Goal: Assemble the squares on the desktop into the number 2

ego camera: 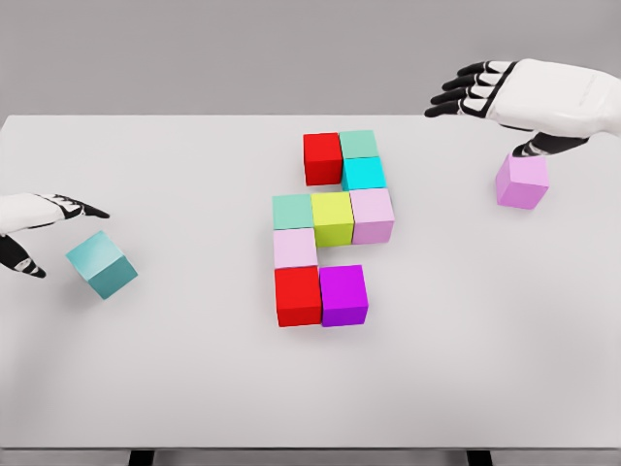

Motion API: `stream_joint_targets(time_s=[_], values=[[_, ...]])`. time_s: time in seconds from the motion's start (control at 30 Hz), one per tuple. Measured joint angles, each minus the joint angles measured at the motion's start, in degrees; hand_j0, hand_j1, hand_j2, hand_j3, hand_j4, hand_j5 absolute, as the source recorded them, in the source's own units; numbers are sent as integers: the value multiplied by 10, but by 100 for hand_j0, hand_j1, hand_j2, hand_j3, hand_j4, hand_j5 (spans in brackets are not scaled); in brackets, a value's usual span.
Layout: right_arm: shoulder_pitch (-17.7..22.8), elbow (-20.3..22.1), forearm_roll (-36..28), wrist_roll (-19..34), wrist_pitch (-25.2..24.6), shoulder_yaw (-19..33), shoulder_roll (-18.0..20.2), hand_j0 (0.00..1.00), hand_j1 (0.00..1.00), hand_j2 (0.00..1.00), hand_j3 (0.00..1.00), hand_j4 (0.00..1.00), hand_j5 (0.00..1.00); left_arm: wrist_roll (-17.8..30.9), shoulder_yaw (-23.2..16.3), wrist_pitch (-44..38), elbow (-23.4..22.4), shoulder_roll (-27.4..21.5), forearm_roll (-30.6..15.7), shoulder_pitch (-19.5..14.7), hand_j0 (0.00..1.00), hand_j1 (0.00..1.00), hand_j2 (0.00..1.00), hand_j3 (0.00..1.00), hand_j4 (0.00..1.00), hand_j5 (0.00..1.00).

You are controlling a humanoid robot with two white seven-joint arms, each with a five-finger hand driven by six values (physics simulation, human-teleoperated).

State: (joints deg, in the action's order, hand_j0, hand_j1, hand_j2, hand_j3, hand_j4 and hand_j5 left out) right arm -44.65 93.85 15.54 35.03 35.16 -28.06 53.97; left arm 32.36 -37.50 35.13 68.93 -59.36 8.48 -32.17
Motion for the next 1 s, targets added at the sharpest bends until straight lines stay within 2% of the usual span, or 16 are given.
stream_joint_targets(time_s=[0.23, 0.3, 0.37, 0.47, 0.67, 0.9, 1.0], values=[[-9, -12, -4, 0, 0, 0, 5, 100, 100, 100, 100, 100, 100, 0, -1, 0, 0, 10, 22, -1, 100, 100, 100, 100, 100, 100], [-9, -50, -7, 0, 0, 1, 7, 100, 100, 100, 100, 100, 100, 0, -2, 0, 1, 14, 35, -1, 100, 100, 100, 100, 100, 100], [-10, -109, -16, 0, 0, 1, 8, 100, 100, 100, 100, 100, 100, 0, -2, 0, 1, 16, 43, -1, 100, 100, 100, 100, 100, 100], [-9, -177, -54, 0, 0, -15, 11, 100, 100, 100, 100, 100, 100, -2, -4, 0, 1, 21, 64, -1, 100, 100, 100, 100, 100, 100], [-11, -216, -78, 0, 0, -68, -4, 100, 100, 100, 100, 100, 100, -4, -4, 0, 5, 27, 79, -2, 100, 100, 100, 100, 100, 100], [-32, -297, -81, 0, 0, -88, -35, 100, 100, 100, 100, 100, 100, -5, -1, 0, 6, 27, 73, -11, 100, 100, 100, 100, 100, 100], [-32, -318, -80, 0, 0, -97, -46, 100, 100, 100, 100, 100, 100, -5, 0, 0, 6, 26, 67, -10, 100, 100, 100, 100, 100, 100]])
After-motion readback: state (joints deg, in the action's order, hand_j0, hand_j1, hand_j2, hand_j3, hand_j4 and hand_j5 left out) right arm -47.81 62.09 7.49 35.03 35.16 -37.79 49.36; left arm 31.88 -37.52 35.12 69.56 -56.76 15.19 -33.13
